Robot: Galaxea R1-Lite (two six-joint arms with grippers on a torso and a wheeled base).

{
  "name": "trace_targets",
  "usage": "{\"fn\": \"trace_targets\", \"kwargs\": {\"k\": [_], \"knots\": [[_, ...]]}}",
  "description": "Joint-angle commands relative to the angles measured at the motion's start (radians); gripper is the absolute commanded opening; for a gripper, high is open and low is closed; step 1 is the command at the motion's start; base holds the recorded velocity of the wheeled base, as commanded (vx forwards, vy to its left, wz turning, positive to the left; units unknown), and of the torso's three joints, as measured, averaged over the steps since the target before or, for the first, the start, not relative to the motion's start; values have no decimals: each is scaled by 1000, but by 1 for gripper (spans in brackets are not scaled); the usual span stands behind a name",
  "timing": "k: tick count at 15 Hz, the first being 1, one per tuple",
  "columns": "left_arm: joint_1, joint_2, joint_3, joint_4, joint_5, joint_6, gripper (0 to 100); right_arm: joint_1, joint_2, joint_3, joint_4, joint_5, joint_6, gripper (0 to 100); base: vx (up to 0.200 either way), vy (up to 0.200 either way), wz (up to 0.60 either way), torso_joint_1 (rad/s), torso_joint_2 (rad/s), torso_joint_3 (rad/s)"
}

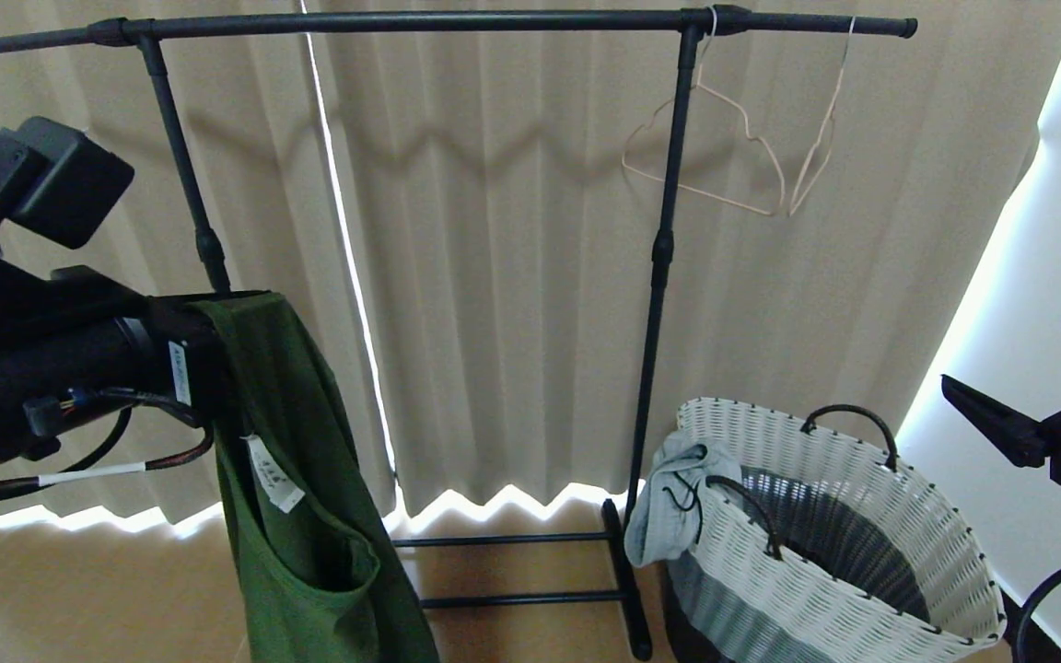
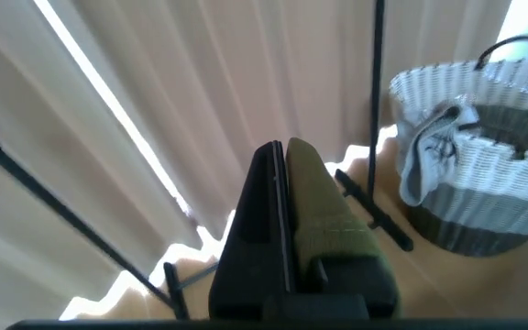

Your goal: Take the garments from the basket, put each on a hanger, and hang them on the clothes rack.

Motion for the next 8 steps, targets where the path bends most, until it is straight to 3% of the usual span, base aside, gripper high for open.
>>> {"fn": "trace_targets", "kwargs": {"k": [1,3,8], "knots": [[1,-23,30,-5,-1,2,0,-5,10,-1,0,0,0,100,0,0,0,90,-325,-227],[-3,-50,34,-4,-2,2,0,-5,10,-2,-1,-1,0,100,0,0,0,34,-210,-283],[-33,-79,71,-1,-7,2,0,-6,10,-5,-6,-1,0,100,0,0,0,182,-511,-292]]}}
